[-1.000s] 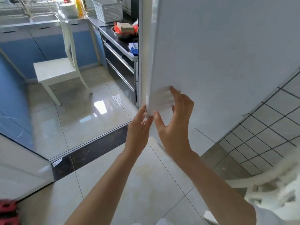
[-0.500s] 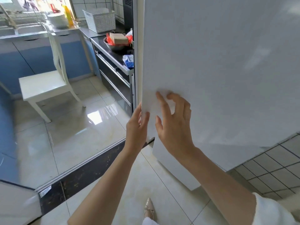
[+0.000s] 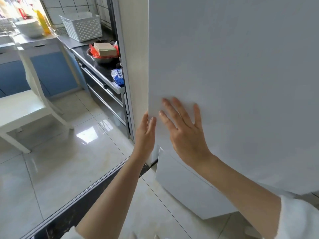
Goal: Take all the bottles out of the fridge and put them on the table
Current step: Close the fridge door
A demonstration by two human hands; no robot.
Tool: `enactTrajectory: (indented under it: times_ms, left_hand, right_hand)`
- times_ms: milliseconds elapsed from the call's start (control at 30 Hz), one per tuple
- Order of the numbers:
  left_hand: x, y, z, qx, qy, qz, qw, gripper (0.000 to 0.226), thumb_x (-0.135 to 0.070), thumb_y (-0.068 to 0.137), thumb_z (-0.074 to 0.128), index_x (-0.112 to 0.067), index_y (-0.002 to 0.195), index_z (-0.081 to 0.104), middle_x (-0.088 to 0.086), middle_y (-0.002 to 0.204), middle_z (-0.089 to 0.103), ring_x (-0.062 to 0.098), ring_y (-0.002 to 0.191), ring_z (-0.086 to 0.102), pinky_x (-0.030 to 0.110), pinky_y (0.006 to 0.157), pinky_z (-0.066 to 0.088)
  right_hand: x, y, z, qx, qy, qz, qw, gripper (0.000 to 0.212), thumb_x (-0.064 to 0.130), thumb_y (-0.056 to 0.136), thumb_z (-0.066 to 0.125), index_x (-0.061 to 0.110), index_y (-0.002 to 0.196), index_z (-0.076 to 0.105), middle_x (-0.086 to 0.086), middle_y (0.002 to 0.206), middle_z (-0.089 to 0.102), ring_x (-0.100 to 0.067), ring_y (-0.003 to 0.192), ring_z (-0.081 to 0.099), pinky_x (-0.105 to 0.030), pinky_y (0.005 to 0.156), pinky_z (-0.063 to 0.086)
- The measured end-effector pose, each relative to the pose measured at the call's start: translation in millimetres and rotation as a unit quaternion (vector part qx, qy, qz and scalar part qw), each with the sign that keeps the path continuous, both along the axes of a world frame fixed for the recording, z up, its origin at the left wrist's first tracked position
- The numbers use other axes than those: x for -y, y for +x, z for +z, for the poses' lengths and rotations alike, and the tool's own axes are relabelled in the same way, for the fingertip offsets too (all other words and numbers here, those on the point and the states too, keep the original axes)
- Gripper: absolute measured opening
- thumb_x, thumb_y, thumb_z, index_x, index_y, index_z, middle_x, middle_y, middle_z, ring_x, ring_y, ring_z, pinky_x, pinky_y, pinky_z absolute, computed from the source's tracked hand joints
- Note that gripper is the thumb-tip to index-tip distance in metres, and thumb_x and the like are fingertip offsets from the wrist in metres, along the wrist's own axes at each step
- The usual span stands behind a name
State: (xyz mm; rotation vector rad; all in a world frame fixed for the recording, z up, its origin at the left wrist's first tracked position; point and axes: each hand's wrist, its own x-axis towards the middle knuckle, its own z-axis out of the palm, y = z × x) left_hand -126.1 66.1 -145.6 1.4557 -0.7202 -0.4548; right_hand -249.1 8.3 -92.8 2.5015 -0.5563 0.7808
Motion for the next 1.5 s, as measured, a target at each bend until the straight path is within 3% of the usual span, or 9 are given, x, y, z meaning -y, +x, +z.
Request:
enactTrajectory:
  times_ms: [133,267,433,600,867,1033,1200,1367,1500]
  left_hand:
    - [41,18,0,-0.009,0.009,-0.032,0.999,0.045,-0.033,0.098,0.044,-0.01,0.137,0.047,0.005,0.131,0.059,0.014,0.124,0.053,0.042,0.109,0.04]
    - [78,34,0,-0.021,0.011,-0.078,0.997,0.038,-0.024,0.102,0.044,-0.009,0.137,0.047,0.002,0.129,0.06,0.008,0.121,0.054,0.033,0.106,0.042]
    - [110,49,-1,-0.006,-0.001,-0.127,0.992,0.031,-0.021,0.102,0.044,-0.014,0.131,0.052,-0.001,0.115,0.065,0.009,0.107,0.06,0.024,0.093,0.046]
    - [126,60,-5,0.002,-0.006,-0.174,0.985,0.04,-0.02,0.097,0.054,-0.024,0.136,0.048,-0.009,0.124,0.063,0.008,0.116,0.058,0.03,0.1,0.044]
    - [134,60,-14,-0.013,-0.012,-0.173,0.985,0.049,-0.018,0.096,0.056,-0.024,0.142,0.042,-0.01,0.134,0.057,0.007,0.125,0.052,0.036,0.108,0.041]
    - [134,62,-10,-0.013,-0.02,-0.185,0.982,0.047,-0.017,0.096,0.055,-0.024,0.141,0.043,-0.012,0.133,0.057,0.005,0.125,0.051,0.024,0.106,0.04]
    - [134,61,-11,-0.015,-0.018,-0.178,0.984,0.045,-0.015,0.096,0.057,-0.022,0.139,0.045,-0.014,0.131,0.058,-0.002,0.123,0.05,0.006,0.096,0.035]
    - [128,62,-8,0.001,-0.004,-0.122,0.993,0.04,-0.011,0.087,0.065,-0.032,0.12,0.056,-0.018,0.114,0.057,0.0,0.11,0.053,0.025,0.099,0.043]
    - [105,56,-8,-0.004,0.03,-0.101,0.994,0.039,-0.01,0.088,0.061,-0.028,0.122,0.056,-0.016,0.116,0.053,-0.003,0.111,0.053,0.027,0.098,0.047]
  right_hand:
    - [33,13,-3,0.009,-0.01,-0.036,0.999,0.049,-0.002,0.093,0.034,0.011,0.139,0.047,-0.004,0.156,0.029,-0.019,0.146,0.019,-0.049,0.118,0.0]
    - [61,26,-5,0.005,-0.033,-0.077,0.996,0.05,0.002,0.091,0.047,0.012,0.139,0.047,-0.004,0.156,0.03,-0.02,0.145,0.023,-0.049,0.118,0.001]
    - [88,36,-8,0.007,-0.055,-0.122,0.991,0.051,0.0,0.09,0.045,0.014,0.139,0.048,-0.003,0.155,0.031,-0.02,0.145,0.022,-0.051,0.117,0.003]
    - [99,50,-13,0.013,-0.042,-0.163,0.986,0.054,0.007,0.086,0.061,0.015,0.138,0.048,-0.003,0.155,0.03,-0.022,0.145,0.021,-0.055,0.117,0.002]
    - [109,49,-16,0.024,-0.066,-0.176,0.982,0.051,0.0,0.096,0.035,0.021,0.141,0.046,0.002,0.154,0.024,-0.02,0.143,0.025,-0.05,0.117,0.006]
    - [106,54,-13,0.035,-0.055,-0.179,0.982,0.048,0.0,0.097,0.031,0.018,0.137,0.051,-0.001,0.152,0.027,-0.022,0.142,0.028,-0.054,0.116,0.009]
    - [94,59,-7,0.034,-0.009,-0.179,0.983,0.046,-0.003,0.091,0.046,0.013,0.133,0.054,-0.007,0.151,0.038,-0.027,0.143,0.028,-0.059,0.115,0.008]
    - [79,52,-1,0.025,0.042,-0.2,0.979,0.052,0.002,0.085,0.059,0.011,0.135,0.051,-0.011,0.147,0.043,-0.033,0.143,0.027,-0.056,0.117,0.011]
    - [61,35,-7,0.032,0.092,-0.248,0.964,0.056,0.005,0.082,0.062,0.006,0.136,0.047,-0.013,0.144,0.045,-0.037,0.142,0.025,-0.055,0.117,0.012]
